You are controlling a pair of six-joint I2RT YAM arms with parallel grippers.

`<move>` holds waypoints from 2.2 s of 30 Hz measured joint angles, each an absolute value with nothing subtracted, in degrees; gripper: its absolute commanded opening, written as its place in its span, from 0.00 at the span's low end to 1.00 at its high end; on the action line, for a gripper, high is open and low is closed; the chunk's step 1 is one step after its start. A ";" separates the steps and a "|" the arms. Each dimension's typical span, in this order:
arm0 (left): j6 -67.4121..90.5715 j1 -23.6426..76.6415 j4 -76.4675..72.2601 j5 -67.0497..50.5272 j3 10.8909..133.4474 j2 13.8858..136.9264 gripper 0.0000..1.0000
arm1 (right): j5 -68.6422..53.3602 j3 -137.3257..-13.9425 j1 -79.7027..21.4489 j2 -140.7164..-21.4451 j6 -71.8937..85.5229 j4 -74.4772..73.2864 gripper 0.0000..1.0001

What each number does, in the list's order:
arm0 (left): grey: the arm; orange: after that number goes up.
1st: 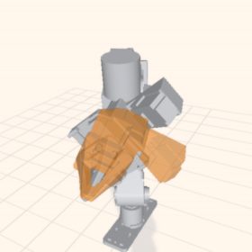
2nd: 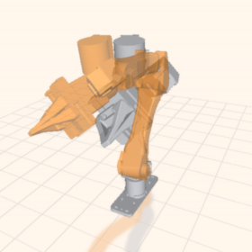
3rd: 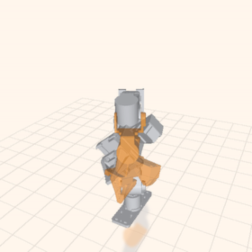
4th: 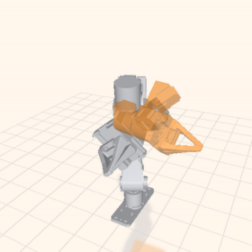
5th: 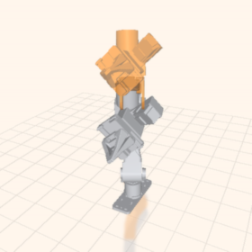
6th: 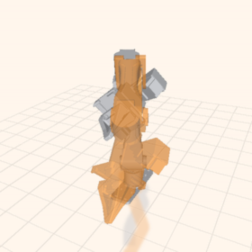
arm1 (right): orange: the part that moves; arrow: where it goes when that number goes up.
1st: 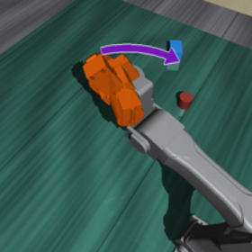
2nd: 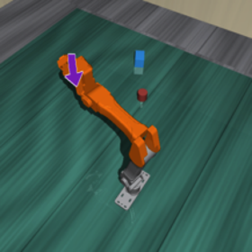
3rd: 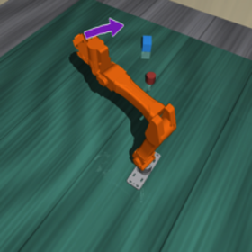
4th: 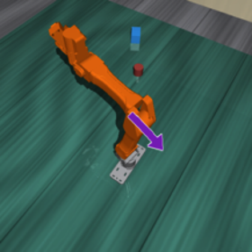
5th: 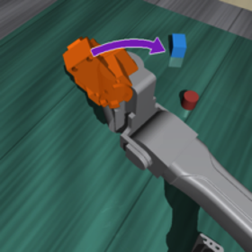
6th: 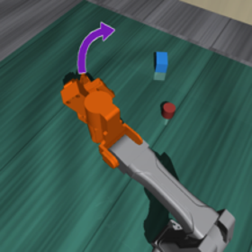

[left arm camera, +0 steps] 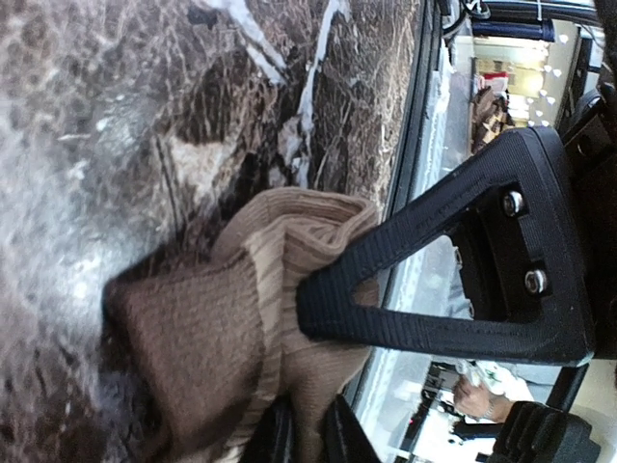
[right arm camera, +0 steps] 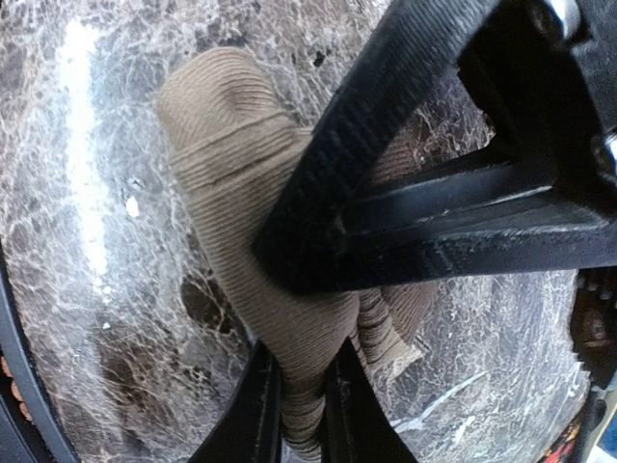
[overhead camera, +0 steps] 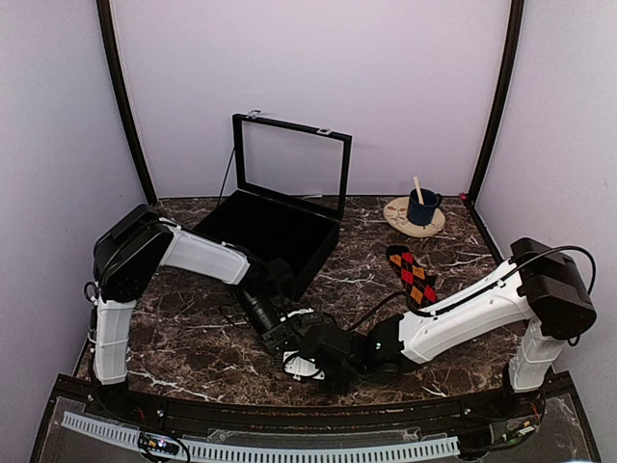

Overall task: Roll the socks
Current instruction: Roll the sock at the center of the board.

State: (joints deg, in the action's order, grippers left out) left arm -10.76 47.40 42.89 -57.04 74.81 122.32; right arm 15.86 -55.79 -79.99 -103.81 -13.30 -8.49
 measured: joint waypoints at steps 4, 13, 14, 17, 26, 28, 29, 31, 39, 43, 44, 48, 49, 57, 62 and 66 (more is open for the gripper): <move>-8.67 47.35 39.68 -54.57 71.94 118.74 0.18 | 14.02 -56.88 -79.61 -104.01 -11.88 -9.89 0.00; -2.11 46.70 32.42 -48.90 63.40 108.64 0.24 | 10.59 -61.95 -79.05 -106.26 -8.21 -15.03 0.00; -1.32 46.61 31.51 -48.34 62.37 107.50 0.25 | 10.20 -62.57 -79.05 -106.59 -7.81 -15.51 0.00; 0.49 46.59 29.69 -46.35 59.79 104.42 0.26 | 8.82 -64.60 -78.94 -107.61 -6.52 -17.23 0.00; 5.96 46.59 25.02 -34.74 51.57 95.35 0.29 | 3.77 -72.01 -78.24 -111.66 -3.42 -22.85 0.00; 7.11 46.59 24.38 -31.86 50.17 93.32 0.30 | 2.11 -74.61 -78.02 -113.06 -2.79 -24.99 0.00; 7.77 46.59 23.90 -30.37 49.52 92.25 0.30 | 1.61 -75.31 -77.82 -113.47 -2.63 -25.47 0.00; 8.95 46.59 23.09 -27.70 48.36 90.30 0.30 | 0.32 -77.34 -77.47 -114.54 -2.37 -27.29 0.00; 14.74 46.59 19.38 -16.64 43.13 81.91 0.31 | -6.15 -82.19 -75.16 -117.19 -1.26 -32.32 0.00; 17.21 46.59 18.61 -11.11 40.03 77.03 0.32 | -8.80 -83.48 -74.11 -117.95 -1.15 -33.74 0.00; 17.72 46.59 18.50 -10.07 39.33 75.79 0.32 | -9.43 -83.79 -73.82 -118.13 -1.13 -34.09 0.00; 19.90 46.59 18.46 -5.85 37.43 70.85 0.32 | -12.69 -85.23 -72.53 -119.11 -1.10 -35.68 0.00; 20.34 46.59 18.50 -4.93 37.28 69.80 0.32 | -13.52 -85.78 -72.18 -119.44 -1.10 -36.25 0.00; 23.83 46.78 18.74 0.51 34.52 61.14 0.31 | -22.09 -91.00 -68.42 -123.26 -1.30 -41.85 0.00; 24.91 48.49 19.42 3.55 34.06 57.19 0.31 | -27.88 -93.49 -66.04 -125.56 -1.43 -44.58 0.00; 25.10 53.06 19.55 6.79 34.06 55.81 0.31 | -31.81 -94.80 -64.51 -127.02 -1.45 -46.22 0.00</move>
State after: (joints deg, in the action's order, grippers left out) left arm 25.10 53.06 19.55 6.79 34.06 55.81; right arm -31.81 -94.80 -64.51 -127.02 -1.45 -46.22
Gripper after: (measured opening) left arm 0.310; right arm 0.090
